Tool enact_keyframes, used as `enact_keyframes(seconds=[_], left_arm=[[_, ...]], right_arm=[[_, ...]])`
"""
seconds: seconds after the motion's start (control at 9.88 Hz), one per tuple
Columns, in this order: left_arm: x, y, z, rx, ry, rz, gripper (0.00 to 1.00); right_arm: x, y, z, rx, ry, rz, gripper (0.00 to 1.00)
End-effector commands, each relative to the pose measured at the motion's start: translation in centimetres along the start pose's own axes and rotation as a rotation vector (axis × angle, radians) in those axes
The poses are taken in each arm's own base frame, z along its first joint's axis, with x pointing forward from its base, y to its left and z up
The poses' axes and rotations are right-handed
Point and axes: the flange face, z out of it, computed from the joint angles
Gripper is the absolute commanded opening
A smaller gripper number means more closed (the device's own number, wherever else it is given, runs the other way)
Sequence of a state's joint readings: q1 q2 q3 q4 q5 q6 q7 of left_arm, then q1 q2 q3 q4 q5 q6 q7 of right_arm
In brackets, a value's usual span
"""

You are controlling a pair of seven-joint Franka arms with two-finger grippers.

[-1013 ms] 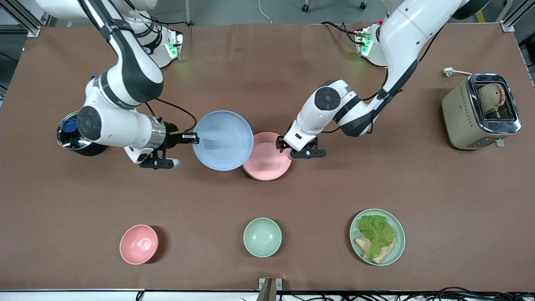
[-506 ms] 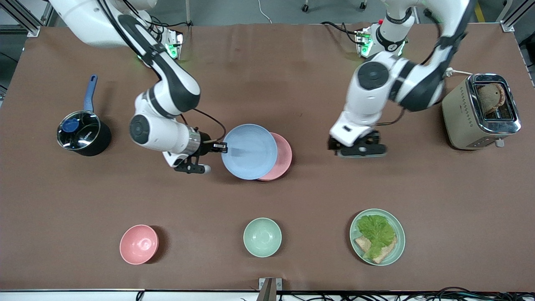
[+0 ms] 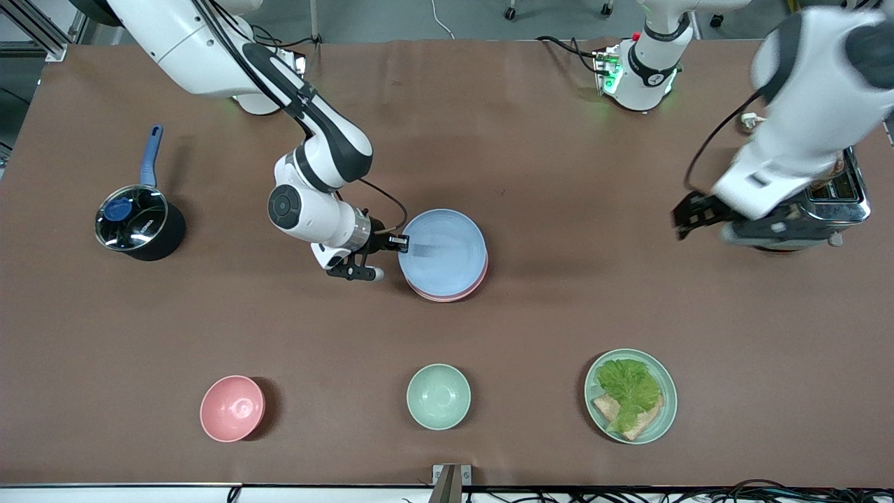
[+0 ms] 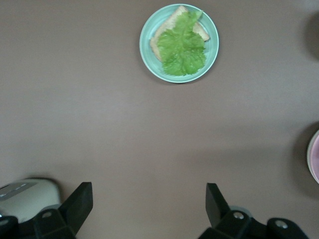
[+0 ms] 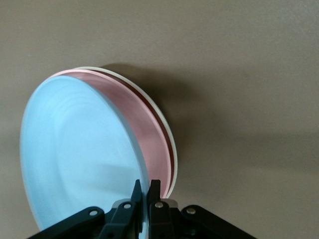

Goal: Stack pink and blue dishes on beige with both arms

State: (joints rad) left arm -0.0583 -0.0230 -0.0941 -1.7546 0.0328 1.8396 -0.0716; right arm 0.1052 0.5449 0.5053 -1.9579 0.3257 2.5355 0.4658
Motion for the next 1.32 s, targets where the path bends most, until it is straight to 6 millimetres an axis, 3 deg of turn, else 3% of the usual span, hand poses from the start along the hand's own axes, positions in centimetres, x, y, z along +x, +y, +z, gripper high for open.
enact_keyframes(seconds=[0.0,0.1,0.2,0.3,0.41,0.61,0.81,1.01,1.22], left_arm=[[0.3,-3.8,-3.4,-0.032,-0.080,0.048,1.00],[-1.0,-5.5,-5.1,-0.031,-0.121,0.027,1.00],[-2.4,-6.7,-7.2,-0.027,-0.104,0.013,1.00],[-3.1,-8.4,-8.0,-0.026,-0.097,-0.016,1.00],[-2.7,-9.2,-9.0,-0.019,-0.073,-0.032,1.00],[-1.7,-9.3,-11.1,-0.009,-0.041,-0.037,1.00],[-2.0,-9.3,-11.4,-0.016,-0.054,-0.046,1.00],[-2.8,-9.2,-10.9,-0.027,-0.104,-0.081,1.00],[-2.8,-9.0,-10.4,-0.027,-0.114,-0.088,1.00]], right_arm=[[-0.7,0.3,-0.1,-0.008,0.011,0.012,0.73],[-0.6,0.3,-0.3,-0.008,0.010,0.053,1.00],[-0.5,-0.6,-2.4,-0.002,0.036,0.074,1.00],[-1.2,-1.6,-6.5,-0.021,0.053,0.049,1.00],[-1.3,-1.0,-10.7,-0.080,0.062,0.026,1.00],[-1.2,0.7,-22.0,-0.253,0.081,0.013,1.00],[0.6,1.6,-33.3,-0.369,0.160,0.040,1.00],[3.3,7.0,-43.2,-0.364,0.244,0.134,1.00],[3.8,13.9,-50.5,-0.397,0.288,0.027,1.00]])
